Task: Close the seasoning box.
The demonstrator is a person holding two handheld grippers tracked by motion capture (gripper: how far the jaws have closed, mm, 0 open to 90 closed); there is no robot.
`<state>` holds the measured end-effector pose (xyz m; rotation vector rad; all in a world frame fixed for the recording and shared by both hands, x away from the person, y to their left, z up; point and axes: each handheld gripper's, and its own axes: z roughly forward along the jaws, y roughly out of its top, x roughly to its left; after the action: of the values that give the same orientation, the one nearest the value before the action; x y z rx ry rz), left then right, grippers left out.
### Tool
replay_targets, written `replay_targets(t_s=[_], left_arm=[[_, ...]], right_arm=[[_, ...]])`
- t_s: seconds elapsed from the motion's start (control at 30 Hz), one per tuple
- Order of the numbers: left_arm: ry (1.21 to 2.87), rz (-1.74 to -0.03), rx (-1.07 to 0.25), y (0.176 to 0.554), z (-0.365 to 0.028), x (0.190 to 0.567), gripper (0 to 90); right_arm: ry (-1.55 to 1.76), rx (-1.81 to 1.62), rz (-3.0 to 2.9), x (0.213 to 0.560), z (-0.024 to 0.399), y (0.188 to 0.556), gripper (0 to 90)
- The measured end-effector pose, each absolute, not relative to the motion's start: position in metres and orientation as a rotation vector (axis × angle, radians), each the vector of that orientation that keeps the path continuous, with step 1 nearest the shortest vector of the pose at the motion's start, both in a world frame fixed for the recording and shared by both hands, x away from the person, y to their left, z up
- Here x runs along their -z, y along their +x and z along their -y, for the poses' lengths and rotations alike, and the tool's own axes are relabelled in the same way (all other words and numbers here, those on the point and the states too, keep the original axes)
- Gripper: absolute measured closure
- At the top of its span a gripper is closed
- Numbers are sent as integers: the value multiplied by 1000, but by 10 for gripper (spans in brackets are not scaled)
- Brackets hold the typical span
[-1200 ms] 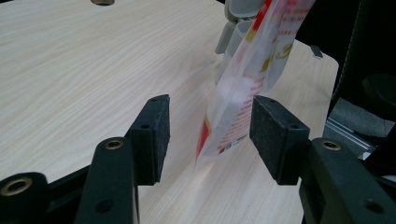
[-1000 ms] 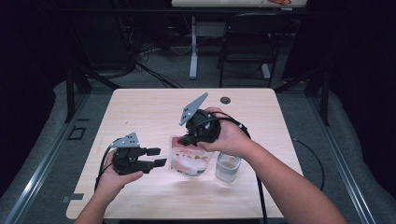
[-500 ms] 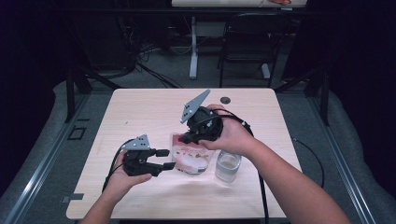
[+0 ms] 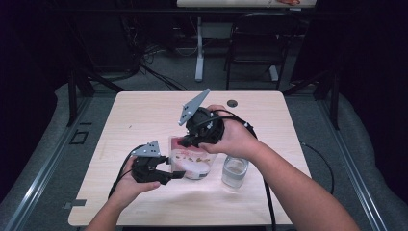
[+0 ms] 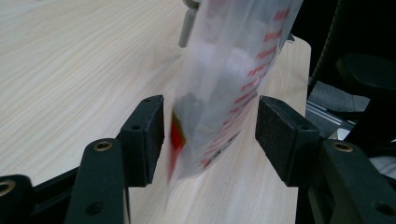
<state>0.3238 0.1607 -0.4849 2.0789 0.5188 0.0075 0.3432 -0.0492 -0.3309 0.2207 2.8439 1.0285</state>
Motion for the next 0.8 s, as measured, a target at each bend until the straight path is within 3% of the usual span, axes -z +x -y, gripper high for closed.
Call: replay_targets(t_s=[0.57, 0.8], left_arm=[[2083, -513, 44, 332, -151, 504, 379], [2080, -485, 24, 332, -149, 507, 419]], right_arm=[[199, -1040, -2842, 323, 46, 342, 900], [202, -1048, -2831, 319, 50, 341, 900]])
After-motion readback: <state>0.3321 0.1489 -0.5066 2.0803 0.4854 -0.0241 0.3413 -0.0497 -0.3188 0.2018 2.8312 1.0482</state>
